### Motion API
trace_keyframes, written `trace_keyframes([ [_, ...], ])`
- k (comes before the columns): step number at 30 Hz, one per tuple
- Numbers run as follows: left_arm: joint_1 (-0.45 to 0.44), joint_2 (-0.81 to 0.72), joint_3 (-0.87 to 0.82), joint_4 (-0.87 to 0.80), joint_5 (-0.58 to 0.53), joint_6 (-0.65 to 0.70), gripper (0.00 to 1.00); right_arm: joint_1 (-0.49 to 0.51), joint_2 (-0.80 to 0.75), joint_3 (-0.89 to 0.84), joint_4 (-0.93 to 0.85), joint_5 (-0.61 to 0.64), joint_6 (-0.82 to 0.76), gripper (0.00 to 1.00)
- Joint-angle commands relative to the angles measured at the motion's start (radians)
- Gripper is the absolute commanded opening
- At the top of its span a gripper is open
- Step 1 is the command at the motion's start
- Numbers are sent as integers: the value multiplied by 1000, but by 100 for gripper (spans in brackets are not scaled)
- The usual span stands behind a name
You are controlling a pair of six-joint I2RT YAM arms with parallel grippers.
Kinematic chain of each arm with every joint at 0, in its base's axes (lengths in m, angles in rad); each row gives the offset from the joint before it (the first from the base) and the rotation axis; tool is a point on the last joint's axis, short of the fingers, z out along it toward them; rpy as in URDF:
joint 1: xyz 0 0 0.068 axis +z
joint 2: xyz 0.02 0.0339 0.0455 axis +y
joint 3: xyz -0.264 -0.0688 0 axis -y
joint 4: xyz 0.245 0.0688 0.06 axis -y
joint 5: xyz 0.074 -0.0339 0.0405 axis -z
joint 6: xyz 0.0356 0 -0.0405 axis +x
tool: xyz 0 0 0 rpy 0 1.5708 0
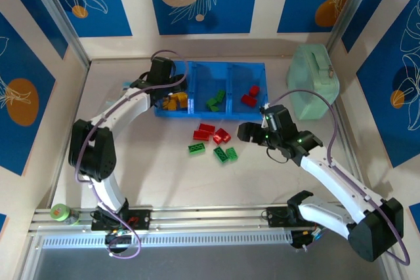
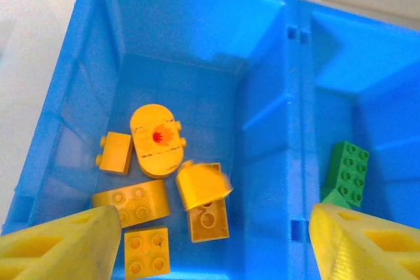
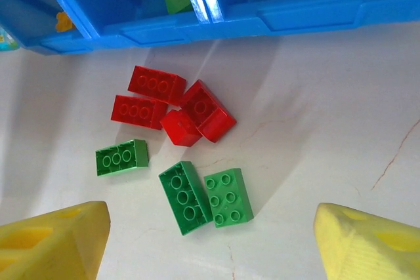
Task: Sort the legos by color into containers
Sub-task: Place the lego in the container, then pick up the lego from the center of the table.
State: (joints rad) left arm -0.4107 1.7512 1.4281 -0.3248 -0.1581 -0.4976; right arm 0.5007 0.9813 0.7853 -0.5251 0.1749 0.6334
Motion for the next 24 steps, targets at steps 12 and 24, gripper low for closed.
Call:
trace_keyframes([
  [12,-185,-337,-358,81,-58,17,75,89,107,4,-31,-65,-67,81],
  [24,-231,-483,-620,141,15,-69,74,211,299,113,-53,-26,-112,74],
])
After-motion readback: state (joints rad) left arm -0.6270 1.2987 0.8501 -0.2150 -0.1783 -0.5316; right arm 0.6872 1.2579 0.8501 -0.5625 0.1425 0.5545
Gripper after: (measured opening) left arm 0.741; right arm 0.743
